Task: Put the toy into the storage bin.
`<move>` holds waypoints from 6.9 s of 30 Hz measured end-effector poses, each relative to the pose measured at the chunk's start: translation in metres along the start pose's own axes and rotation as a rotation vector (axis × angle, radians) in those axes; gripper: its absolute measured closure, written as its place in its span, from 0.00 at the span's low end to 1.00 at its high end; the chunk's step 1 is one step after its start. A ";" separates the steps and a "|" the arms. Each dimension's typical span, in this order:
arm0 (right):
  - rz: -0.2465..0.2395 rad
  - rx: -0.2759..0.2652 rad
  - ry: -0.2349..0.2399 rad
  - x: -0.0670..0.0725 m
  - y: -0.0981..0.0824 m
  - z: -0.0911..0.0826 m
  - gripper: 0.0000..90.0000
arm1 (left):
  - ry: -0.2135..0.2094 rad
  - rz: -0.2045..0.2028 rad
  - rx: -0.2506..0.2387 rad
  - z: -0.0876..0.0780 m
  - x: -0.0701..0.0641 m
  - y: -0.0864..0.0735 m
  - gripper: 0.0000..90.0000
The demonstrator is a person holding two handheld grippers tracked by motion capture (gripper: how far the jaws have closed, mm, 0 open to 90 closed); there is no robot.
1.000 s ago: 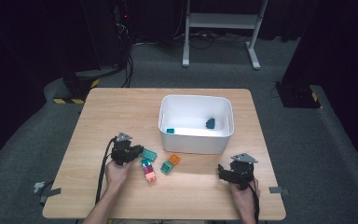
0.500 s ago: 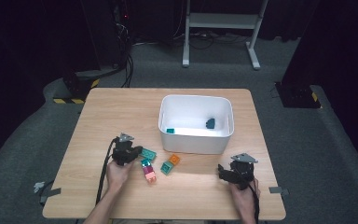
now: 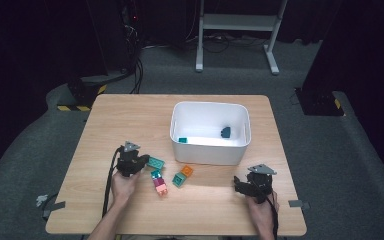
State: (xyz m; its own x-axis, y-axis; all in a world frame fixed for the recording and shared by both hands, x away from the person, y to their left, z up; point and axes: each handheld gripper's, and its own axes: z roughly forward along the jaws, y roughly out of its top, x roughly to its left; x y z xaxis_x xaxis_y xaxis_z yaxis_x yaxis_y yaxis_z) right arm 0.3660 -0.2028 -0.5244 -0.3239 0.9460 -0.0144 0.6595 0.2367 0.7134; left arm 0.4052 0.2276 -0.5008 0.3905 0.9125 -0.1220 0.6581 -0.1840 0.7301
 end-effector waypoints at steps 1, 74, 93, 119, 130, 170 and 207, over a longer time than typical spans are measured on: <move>-0.001 0.000 0.000 0.000 0.000 0.000 0.19 | -0.004 -0.001 -0.002 -0.001 0.000 0.000 0.97; 0.000 0.000 0.000 0.000 0.000 0.000 0.19 | -0.287 0.182 -0.076 -0.041 -0.080 0.169 0.97; -0.001 0.000 0.000 0.000 0.000 0.000 0.19 | -0.239 0.192 -0.027 -0.013 -0.092 0.175 0.96; 0.000 0.000 0.000 0.000 0.000 0.000 0.19 | -0.234 0.178 -0.089 -0.047 -0.077 0.151 0.41; 0.000 0.000 0.000 0.000 0.000 0.000 0.19 | -0.217 0.142 -0.100 -0.068 -0.057 0.118 0.39; -0.001 0.000 0.000 0.000 0.000 0.000 0.19 | -0.137 0.117 0.068 -0.040 -0.041 0.007 0.33; 0.000 0.000 0.000 0.000 0.000 0.000 0.19 | -0.084 0.088 0.161 0.001 -0.032 -0.006 0.38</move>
State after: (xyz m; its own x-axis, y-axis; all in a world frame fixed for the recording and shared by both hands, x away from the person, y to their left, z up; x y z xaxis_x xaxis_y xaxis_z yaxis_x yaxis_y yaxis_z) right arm 0.3659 -0.2028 -0.5244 -0.3239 0.9460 -0.0145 0.6594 0.2367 0.7136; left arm 0.3893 0.1993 -0.5014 0.4993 0.8576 -0.1232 0.7107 -0.3241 0.6243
